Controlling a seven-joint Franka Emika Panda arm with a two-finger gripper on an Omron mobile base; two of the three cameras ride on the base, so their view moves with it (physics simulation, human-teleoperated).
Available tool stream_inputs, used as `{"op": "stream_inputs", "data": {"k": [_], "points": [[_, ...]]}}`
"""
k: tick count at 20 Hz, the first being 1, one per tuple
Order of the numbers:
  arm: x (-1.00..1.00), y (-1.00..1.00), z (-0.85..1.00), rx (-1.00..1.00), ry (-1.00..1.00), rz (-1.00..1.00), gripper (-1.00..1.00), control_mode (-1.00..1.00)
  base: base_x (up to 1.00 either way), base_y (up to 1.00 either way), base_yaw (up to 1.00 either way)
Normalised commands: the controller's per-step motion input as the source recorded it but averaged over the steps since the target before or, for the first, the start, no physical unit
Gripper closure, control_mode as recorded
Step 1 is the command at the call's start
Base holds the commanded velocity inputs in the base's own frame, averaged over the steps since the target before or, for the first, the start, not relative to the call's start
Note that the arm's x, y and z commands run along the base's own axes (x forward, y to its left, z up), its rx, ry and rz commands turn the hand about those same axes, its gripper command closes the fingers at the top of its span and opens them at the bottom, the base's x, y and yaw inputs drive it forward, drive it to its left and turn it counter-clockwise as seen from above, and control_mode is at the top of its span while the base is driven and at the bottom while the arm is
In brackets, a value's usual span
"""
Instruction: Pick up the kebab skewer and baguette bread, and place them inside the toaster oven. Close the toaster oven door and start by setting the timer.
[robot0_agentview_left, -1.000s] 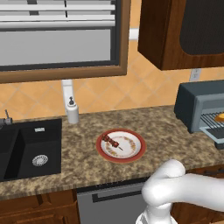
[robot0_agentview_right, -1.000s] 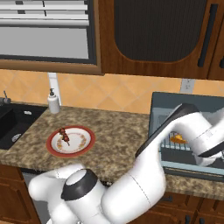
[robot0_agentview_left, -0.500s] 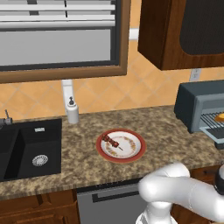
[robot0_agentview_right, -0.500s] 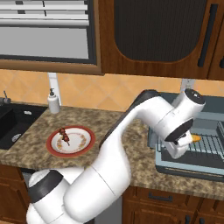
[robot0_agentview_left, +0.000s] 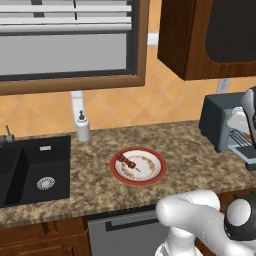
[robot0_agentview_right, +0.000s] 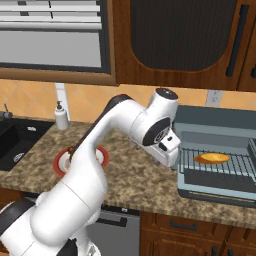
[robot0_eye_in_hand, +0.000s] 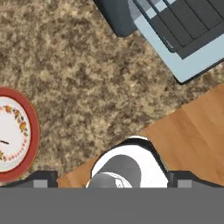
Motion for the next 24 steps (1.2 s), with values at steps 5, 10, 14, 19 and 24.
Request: {"op": "stream_inputs", "data": {"k": [5,10,14,19,24], "points": [[0.00,1.00,0.00,-0.14,0.00,0.27,-1.00,-1.00,0.00,0.00,0.00],[0.09,0.99,-0.14,-0.13,0.00,0.25,-1.00,-1.00,0.00,0.00,0.00],[0.32,0.79,-0.21,-0.06,0.00,0.20,-1.00,-1.00,0.00,0.00,0.00],[0.33,0.70,-0.10,-0.05,0.00,0.20,-1.00,-1.00,0.00,0.00,0.00],[0.30,0.75,-0.22,-0.06,0.00,0.17,-1.00,-1.00,0.00,0.00,0.00]]}}
